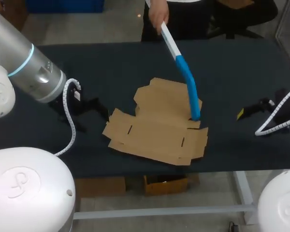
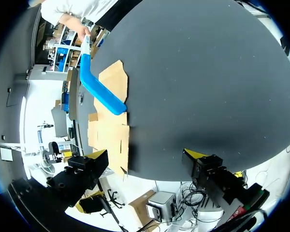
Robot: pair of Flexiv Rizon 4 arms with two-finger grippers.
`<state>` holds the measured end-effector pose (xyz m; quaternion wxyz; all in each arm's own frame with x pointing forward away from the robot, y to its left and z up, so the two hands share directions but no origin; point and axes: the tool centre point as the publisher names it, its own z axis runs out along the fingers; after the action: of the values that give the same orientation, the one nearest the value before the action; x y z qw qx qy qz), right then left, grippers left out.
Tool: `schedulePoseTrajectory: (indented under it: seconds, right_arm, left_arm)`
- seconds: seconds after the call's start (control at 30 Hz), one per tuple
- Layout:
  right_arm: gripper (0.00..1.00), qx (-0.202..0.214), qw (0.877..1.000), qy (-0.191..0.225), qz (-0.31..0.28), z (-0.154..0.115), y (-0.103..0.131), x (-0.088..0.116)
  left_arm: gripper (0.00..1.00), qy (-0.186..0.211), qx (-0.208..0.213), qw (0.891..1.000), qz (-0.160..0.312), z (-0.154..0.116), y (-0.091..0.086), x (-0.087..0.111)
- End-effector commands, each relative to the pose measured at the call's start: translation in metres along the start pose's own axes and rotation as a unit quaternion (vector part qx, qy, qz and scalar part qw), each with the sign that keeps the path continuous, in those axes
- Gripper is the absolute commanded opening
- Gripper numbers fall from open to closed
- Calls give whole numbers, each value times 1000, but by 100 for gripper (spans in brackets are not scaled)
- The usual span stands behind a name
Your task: Assemble the packaging by folding the flat box into shape, placing the metal phone stand inside, and closing the box properly
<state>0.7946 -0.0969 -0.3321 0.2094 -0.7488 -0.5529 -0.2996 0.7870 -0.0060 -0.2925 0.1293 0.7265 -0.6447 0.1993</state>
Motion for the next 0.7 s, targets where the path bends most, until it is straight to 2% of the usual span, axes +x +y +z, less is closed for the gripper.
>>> schedulePoseTrajectory:
  seconds: [0.03,0.7]
  right_arm:
    - [100,1,1000,7,-1,-3,0,-2]
    - [100,1,1000,7,-1,-3,0,-2]
  left_arm:
    - [100,-2,0,1000,0,0,1,0]
    - [100,1,-1,1000,-1,0,-2,-2]
